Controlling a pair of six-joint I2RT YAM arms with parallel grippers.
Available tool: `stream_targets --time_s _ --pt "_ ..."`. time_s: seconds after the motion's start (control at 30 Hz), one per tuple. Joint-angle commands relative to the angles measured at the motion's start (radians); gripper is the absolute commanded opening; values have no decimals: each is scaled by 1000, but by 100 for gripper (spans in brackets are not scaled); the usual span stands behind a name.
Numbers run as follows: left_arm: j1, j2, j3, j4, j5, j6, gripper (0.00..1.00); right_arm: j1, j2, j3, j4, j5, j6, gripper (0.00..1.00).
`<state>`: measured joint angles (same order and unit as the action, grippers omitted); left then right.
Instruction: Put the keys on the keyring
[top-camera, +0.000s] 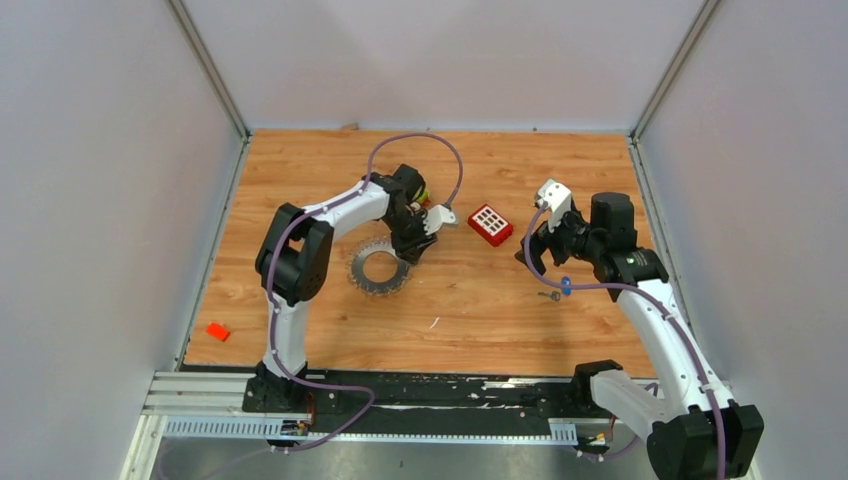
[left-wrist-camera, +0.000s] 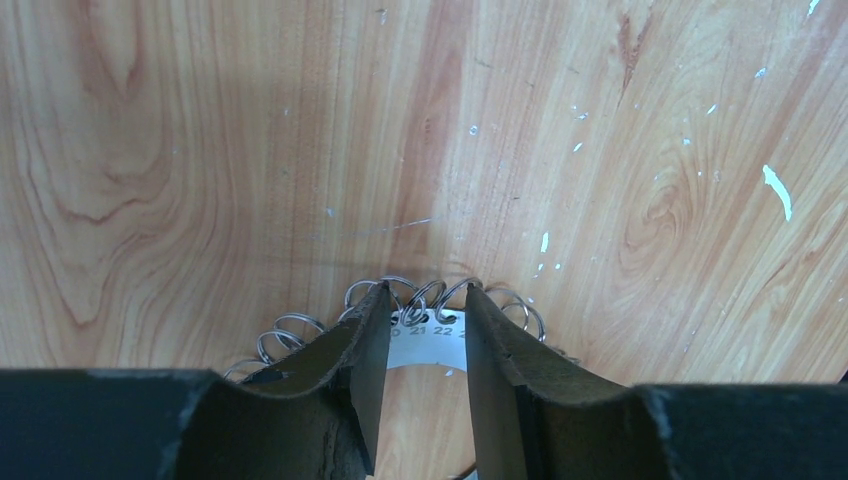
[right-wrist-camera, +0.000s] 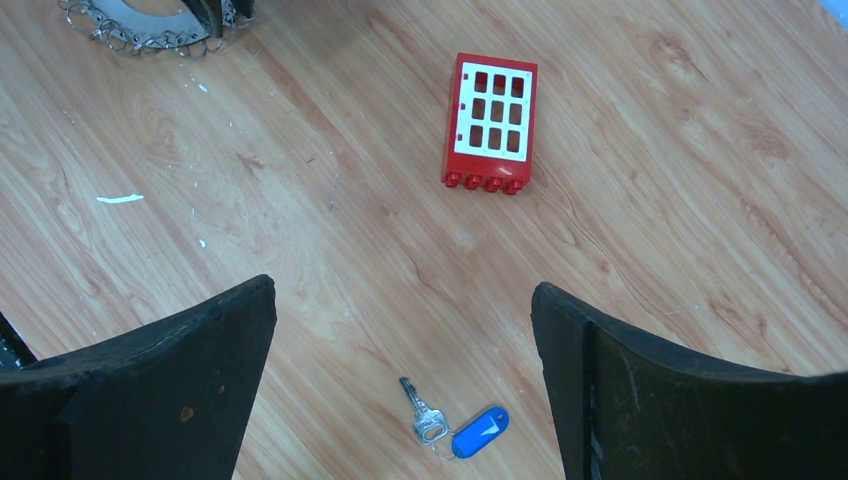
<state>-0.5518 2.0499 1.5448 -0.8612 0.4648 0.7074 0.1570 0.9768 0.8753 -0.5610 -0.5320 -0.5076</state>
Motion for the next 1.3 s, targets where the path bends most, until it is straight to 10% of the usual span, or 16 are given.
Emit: stream_targets --time_s 0.0,0.8,1.27 --pt "-16 1 -18 -13 5 34 40 7 -1 14 5 0 -18 100" --pt "-44 -179 -85 43 -25 21 1 17 17 20 -10 1 -25 100" --pt "-34 -234 -239 279 177 -109 4 61 44 26 -10 25 -27 100"
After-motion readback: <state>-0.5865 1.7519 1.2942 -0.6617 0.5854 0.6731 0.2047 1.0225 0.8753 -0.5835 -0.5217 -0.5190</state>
